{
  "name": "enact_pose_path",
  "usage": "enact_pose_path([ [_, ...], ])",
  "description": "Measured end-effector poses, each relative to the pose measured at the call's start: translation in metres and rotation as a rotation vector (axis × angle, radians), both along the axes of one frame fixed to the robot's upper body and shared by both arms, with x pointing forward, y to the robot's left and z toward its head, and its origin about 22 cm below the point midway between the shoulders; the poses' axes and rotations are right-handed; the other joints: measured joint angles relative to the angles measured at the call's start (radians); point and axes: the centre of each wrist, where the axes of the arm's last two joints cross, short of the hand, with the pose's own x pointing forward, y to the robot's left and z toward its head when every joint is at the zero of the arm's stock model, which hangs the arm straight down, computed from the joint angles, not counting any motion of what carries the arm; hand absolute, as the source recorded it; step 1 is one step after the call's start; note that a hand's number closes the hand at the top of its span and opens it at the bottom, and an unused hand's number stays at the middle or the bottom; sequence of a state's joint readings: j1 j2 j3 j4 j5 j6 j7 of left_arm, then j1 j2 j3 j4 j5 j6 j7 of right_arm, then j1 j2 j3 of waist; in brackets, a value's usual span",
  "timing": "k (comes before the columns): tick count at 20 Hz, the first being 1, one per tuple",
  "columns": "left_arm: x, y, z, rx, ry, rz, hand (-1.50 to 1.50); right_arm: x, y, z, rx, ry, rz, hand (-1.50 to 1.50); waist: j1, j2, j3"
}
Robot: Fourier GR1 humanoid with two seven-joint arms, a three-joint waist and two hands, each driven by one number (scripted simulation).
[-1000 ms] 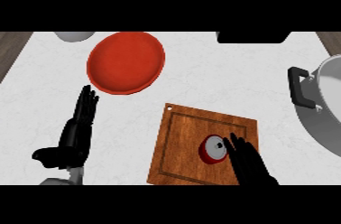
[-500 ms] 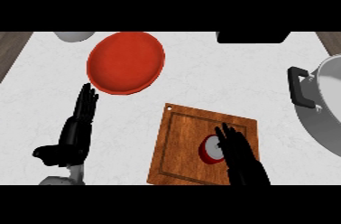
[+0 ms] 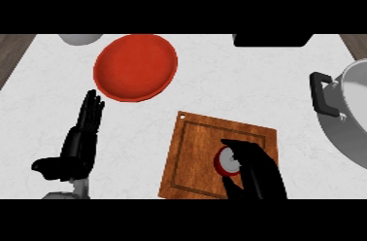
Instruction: Pick the can from the cutting board and place it in the pot
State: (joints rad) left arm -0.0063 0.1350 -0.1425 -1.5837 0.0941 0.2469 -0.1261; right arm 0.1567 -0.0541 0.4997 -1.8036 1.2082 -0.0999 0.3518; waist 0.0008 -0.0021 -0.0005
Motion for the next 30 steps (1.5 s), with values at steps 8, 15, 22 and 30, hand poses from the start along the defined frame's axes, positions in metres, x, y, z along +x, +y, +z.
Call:
enact_pose_path([
  [8, -0.001, -0.001, 0.003, -0.005, 0.004, -0.003, 0.0, -0.001, -0.001, -0.004, -0.022, -0.136, 0.007, 1.5, -0.001, -0.001, -0.001],
  [15, 0.002, -0.006, 0.006, 0.0, -0.01, -0.034, 0.0, 0.062, -0.013, -0.006, -0.072, 0.084, -0.159, 1.5, 0.029, 0.01, -0.002],
  [22, 0.002, -0.011, 0.01, -0.001, -0.005, -0.037, 0.0, 0.152, -0.004, 0.025, -0.163, 0.149, -0.325, 1.5, 0.035, 0.01, 0.0],
  [30, 0.0, -0.006, 0.002, -0.001, 0.0, -0.017, 0.0, 0.183, 0.025, 0.077, -0.187, -0.127, -0.412, 1.5, 0.015, 0.003, 0.0],
])
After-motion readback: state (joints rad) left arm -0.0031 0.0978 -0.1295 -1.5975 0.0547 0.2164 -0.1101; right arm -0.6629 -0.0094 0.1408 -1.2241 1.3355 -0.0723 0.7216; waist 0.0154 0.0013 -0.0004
